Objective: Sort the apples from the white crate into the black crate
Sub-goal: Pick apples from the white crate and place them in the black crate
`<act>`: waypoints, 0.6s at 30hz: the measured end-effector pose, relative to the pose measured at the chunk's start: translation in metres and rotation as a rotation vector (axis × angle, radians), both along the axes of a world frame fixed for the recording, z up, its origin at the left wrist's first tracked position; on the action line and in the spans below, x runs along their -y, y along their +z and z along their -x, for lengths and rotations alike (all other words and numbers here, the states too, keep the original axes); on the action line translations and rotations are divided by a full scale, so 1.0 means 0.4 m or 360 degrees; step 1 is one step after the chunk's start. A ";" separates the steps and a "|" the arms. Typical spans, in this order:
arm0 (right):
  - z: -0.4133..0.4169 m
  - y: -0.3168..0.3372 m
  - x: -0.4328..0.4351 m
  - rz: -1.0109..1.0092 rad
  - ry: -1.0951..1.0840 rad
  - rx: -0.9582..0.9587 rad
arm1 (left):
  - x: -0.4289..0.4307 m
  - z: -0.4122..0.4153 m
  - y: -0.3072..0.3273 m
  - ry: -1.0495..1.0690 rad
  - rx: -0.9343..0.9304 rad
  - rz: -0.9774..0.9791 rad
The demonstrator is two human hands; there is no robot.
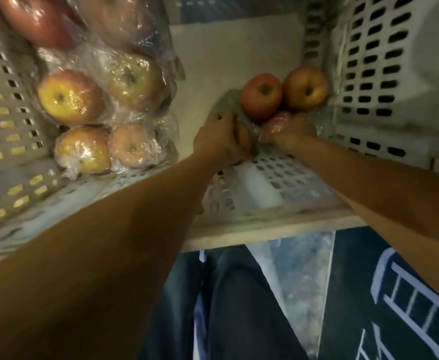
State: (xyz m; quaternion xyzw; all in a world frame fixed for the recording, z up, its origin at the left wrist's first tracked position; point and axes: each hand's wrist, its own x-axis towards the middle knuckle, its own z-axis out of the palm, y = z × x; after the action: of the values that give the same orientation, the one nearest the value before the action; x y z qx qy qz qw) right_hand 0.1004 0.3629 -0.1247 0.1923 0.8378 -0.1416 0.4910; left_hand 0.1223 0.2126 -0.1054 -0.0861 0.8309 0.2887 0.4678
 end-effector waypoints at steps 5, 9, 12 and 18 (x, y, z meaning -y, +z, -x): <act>0.007 -0.003 -0.002 0.0079 -0.0170 0.0119 | 0.003 0.002 -0.020 0.0115 -0.0043 0.0015; 0.000 0.052 0.012 0.0038 -0.0525 0.0004 | 0.024 0.007 0.015 0.0346 -0.0029 0.0070; -0.002 0.139 0.014 0.0210 -0.0515 0.0008 | 0.043 0.015 0.094 0.0468 -0.0087 0.0035; -0.009 0.374 0.014 0.0268 -0.0683 -0.0127 | 0.106 0.050 0.325 0.0632 0.0065 -0.0107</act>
State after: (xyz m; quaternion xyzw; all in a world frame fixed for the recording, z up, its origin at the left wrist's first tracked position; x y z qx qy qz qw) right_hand 0.1040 0.3573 0.0248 0.3187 0.7815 -0.3198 0.4305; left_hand 0.1022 0.1701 0.0246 -0.2385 0.7777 0.4011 0.4212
